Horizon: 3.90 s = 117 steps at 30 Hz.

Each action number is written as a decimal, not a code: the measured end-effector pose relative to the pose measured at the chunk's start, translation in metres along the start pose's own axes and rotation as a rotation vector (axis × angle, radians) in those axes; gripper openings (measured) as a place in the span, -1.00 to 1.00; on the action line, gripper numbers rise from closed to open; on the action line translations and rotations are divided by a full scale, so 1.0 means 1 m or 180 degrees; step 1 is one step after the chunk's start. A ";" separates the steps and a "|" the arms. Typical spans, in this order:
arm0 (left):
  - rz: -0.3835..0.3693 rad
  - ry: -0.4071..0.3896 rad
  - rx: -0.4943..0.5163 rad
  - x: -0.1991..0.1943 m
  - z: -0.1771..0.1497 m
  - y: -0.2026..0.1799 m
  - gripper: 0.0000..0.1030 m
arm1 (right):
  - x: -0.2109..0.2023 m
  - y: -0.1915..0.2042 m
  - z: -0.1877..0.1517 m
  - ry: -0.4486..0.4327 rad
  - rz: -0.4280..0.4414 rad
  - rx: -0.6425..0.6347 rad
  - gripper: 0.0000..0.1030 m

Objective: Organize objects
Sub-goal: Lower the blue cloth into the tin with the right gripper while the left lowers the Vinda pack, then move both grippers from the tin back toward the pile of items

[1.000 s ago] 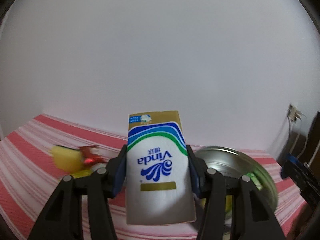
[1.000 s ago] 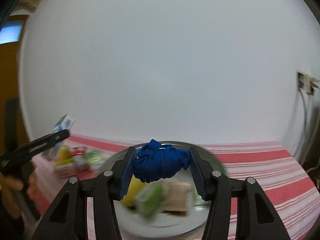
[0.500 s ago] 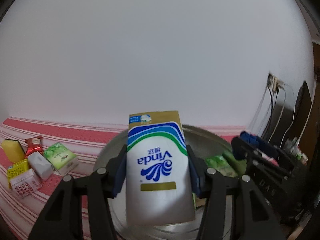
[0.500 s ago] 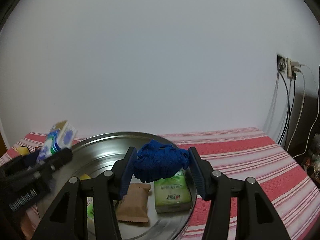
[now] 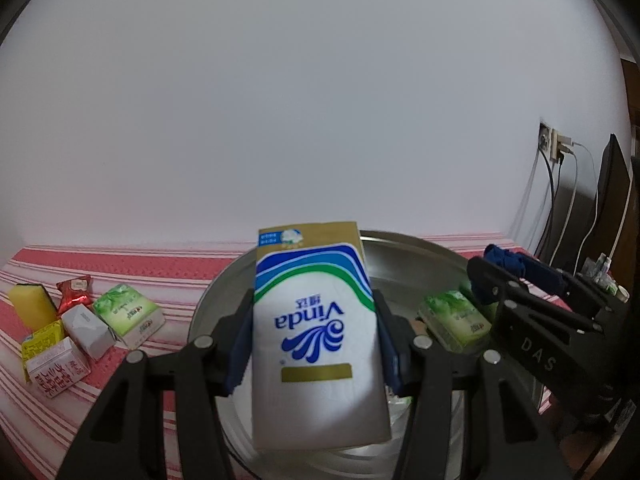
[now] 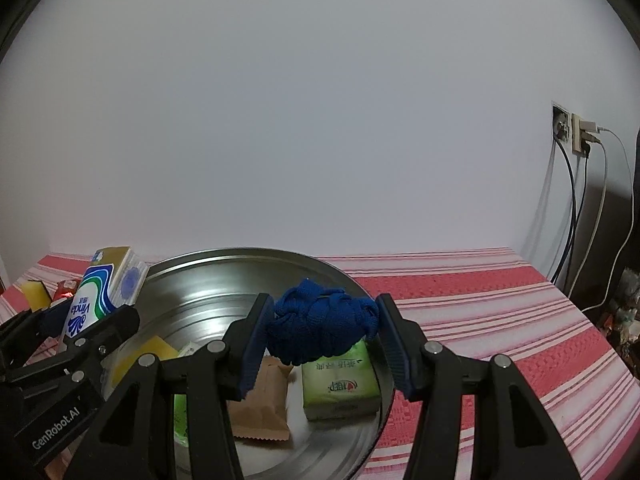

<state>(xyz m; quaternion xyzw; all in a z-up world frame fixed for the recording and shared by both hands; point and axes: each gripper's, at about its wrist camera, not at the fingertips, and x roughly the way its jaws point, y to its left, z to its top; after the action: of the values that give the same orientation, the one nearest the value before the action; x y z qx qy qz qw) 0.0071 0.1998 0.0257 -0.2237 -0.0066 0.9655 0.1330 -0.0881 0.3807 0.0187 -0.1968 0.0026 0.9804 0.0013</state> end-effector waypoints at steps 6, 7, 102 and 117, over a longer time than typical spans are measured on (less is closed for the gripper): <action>0.0008 0.0055 0.0004 0.007 -0.003 -0.002 0.03 | 0.006 -0.004 0.002 0.0053 0.0025 0.0034 0.07; 0.0010 0.0063 0.0021 0.008 -0.003 -0.003 0.03 | 0.006 -0.003 0.002 0.0059 0.0036 0.0033 0.07; 0.1726 -0.0355 -0.0581 -0.046 -0.012 0.239 1.00 | -0.083 0.096 -0.037 -0.0832 0.0413 0.0055 0.35; 0.1923 -0.0090 -0.1154 -0.042 -0.014 0.343 1.00 | -0.011 0.246 -0.037 0.0377 0.1579 -0.0846 0.36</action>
<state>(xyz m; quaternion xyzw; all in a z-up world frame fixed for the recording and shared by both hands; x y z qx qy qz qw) -0.0375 -0.1426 0.0069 -0.2222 -0.1132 0.9474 -0.2006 -0.0647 0.1349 -0.0099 -0.2455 -0.0777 0.9293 -0.2646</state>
